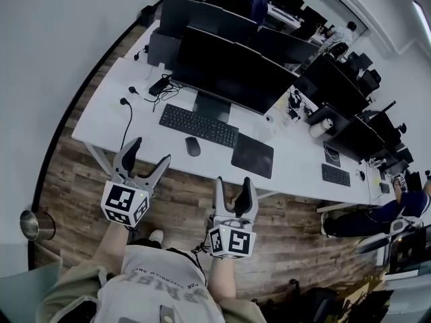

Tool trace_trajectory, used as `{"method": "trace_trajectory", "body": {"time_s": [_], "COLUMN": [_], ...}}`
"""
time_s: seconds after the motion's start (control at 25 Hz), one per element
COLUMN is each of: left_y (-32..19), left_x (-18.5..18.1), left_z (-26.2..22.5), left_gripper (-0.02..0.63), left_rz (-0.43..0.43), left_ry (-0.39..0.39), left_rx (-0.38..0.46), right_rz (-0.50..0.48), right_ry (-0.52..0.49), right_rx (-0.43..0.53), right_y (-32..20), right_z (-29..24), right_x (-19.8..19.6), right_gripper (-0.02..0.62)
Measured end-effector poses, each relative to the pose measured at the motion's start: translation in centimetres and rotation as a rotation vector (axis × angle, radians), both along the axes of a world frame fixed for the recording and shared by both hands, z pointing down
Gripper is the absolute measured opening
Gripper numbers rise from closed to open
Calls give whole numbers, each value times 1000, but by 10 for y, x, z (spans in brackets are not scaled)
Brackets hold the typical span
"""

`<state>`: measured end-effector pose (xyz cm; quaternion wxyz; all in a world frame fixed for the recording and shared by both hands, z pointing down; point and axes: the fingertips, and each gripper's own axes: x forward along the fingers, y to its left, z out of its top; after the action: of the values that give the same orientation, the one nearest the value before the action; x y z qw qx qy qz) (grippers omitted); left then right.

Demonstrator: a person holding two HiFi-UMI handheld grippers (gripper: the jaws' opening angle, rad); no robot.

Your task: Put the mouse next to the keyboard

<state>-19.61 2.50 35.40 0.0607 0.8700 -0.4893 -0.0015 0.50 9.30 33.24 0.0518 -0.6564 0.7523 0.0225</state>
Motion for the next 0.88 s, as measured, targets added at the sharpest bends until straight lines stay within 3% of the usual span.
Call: {"method": "trace_trajectory", "body": {"time_s": [0.48, 0.88], "left_y": [-47, -135], "left_x": [-17, 15], "left_z": [50, 67], "left_gripper": [342, 342], "left_rz": [-92, -194], "left_ry": [-25, -43], "left_rx": [-96, -122], "right_rz": [-97, -270], "right_ry": [-5, 47], "right_rx": [-128, -312], "right_y": [-72, -172], "right_z": [59, 151], "right_x": [-15, -15], "right_gripper": [302, 302]}}
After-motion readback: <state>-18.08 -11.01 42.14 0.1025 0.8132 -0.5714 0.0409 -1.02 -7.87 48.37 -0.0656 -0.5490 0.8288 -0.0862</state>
